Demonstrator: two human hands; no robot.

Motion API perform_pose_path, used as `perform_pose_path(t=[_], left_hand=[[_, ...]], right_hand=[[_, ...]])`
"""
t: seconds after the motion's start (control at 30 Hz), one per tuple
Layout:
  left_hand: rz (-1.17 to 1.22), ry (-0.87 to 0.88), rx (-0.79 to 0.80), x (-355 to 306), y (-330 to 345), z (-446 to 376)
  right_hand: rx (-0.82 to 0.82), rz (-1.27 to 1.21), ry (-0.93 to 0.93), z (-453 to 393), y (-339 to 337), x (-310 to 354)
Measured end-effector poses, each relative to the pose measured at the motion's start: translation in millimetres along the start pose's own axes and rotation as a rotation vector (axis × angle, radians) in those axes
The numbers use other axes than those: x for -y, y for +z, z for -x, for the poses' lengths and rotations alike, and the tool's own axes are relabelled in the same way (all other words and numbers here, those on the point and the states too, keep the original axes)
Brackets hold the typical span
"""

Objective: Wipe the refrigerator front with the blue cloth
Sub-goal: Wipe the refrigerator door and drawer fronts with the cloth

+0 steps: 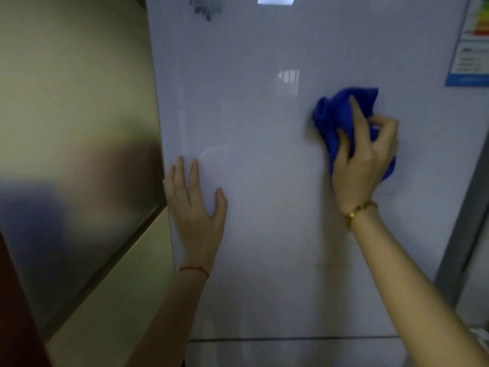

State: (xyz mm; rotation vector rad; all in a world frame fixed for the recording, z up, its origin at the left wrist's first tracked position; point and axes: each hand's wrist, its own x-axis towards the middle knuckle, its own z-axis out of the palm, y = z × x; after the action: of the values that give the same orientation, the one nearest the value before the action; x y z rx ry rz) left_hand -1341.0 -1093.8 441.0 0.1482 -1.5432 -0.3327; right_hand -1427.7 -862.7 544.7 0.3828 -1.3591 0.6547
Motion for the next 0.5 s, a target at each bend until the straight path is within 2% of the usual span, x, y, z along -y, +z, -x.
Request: perform_pose_path(t=[0.07, 0.17, 0.23, 0.3, 0.43, 0.5], left_hand=[[0.016, 0.008, -0.013, -9, 9, -7], [0.020, -0.013, -0.027, -19, 19, -11], [0.013, -0.019, -0.046, -22, 22, -10], [0.006, -0.017, -0.065, -24, 26, -9], [-0.001, -0.007, -0.093, -24, 29, -8], [0.001, -0.001, -0.100, -23, 29, -7]], right_hand=[[-0.010, 0.004, -0.045, -4, 9, 15], [0.101, 0.027, -0.389, 61, 4, 22], [0.211, 0.041, -0.514, 91, -12, 4], [0.223, 0.026, -0.447, 73, -23, -23], [0.024, -0.021, -0.058, -24, -7, -39], [-0.021, -0.015, -0.066, -39, 7, -20]])
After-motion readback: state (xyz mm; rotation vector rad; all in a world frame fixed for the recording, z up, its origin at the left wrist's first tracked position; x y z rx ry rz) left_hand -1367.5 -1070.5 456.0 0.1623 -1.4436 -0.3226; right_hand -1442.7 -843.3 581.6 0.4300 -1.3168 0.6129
